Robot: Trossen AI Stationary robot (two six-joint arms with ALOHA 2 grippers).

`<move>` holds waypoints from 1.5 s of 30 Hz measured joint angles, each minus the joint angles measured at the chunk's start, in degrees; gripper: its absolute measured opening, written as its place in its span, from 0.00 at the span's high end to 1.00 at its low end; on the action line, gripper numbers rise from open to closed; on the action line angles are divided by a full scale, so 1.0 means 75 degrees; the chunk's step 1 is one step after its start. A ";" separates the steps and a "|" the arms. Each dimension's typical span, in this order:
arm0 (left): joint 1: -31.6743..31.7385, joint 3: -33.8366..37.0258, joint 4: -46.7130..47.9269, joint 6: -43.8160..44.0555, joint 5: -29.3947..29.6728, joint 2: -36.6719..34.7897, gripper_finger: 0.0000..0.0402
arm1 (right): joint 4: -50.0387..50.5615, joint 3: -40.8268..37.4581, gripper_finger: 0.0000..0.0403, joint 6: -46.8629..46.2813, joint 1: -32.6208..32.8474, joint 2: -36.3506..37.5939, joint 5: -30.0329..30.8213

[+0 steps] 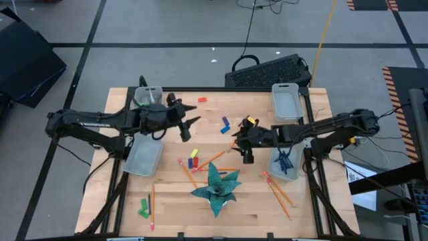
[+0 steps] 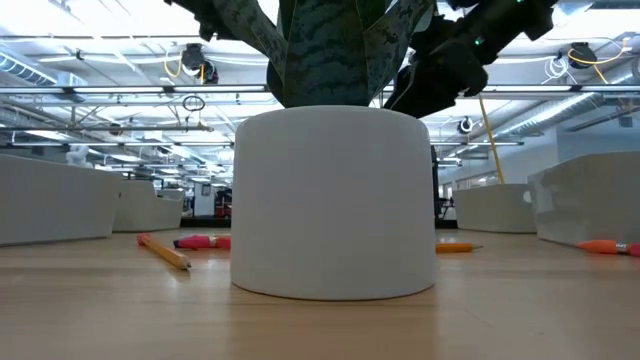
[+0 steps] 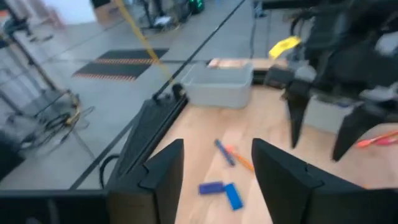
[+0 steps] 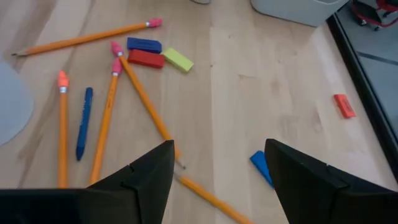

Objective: Sort crayons/erasers/pens/pencils in bins
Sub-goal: Put the top blue crayon into the bottom right gray bin

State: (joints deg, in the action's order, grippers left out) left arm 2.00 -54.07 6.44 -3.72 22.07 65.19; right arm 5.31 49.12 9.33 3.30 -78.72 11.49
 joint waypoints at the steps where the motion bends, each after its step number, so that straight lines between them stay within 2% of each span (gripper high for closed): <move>1: 0.0076 0.0000 -0.0058 -0.0023 0.0000 0.0000 0.49 | -0.0002 0.0000 0.40 0.0079 -0.0077 0.0000 -0.0060; 8: 0.0261 -0.0011 -0.0065 -0.0126 -0.0173 0.0011 0.28 | 0.0013 0.0000 0.40 0.0337 -0.0244 0.0000 -0.0170; 13: 0.0108 -0.0011 -0.0059 -0.0223 -0.0412 0.0009 0.20 | 0.0015 0.0000 0.40 0.0293 -0.0214 0.0000 -0.0167; 18: -0.0157 0.0123 0.0451 0.0168 -0.0384 -0.0061 0.22 | 0.0013 0.0000 0.40 0.0258 -0.0041 0.0000 -0.0158; 26: -0.0457 0.1093 0.0143 0.1134 -0.0090 -0.0341 0.29 | 0.0421 0.0000 0.40 -0.0269 0.0083 0.0018 -0.0154; 29: -0.0559 0.0906 0.0118 0.1525 -0.0088 -0.0338 0.30 | 0.1134 0.0016 0.40 -0.0545 0.0117 0.0176 -0.0142; 31: -0.0737 0.0397 0.0172 0.1825 -0.0245 -0.0344 0.30 | 0.2013 0.0212 0.39 -0.0720 0.0179 0.0358 -0.0103; 34: -0.1179 -0.0162 0.0100 0.1212 -0.0452 -0.0400 0.31 | 0.2733 0.0604 0.35 -0.1359 0.0276 0.0646 0.0064; 38: -0.1505 0.0030 0.0418 0.0726 -0.0139 -0.0342 0.31 | 0.2942 0.0624 0.31 -0.1505 0.0479 0.0816 0.0060; 40: -0.1561 0.0186 0.0746 0.1229 0.0060 -0.0326 0.31 | 0.2934 0.0624 0.29 -0.1561 0.0605 0.0821 0.0060; 45: -0.2013 0.0535 0.1224 0.3357 0.0189 -0.0306 0.32 | 0.3122 0.0624 0.29 -0.1654 0.0942 0.0796 0.0111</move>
State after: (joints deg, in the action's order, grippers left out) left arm -13.09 -50.05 15.63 21.45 23.49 62.89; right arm 28.73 53.80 -3.07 10.37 -72.75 12.33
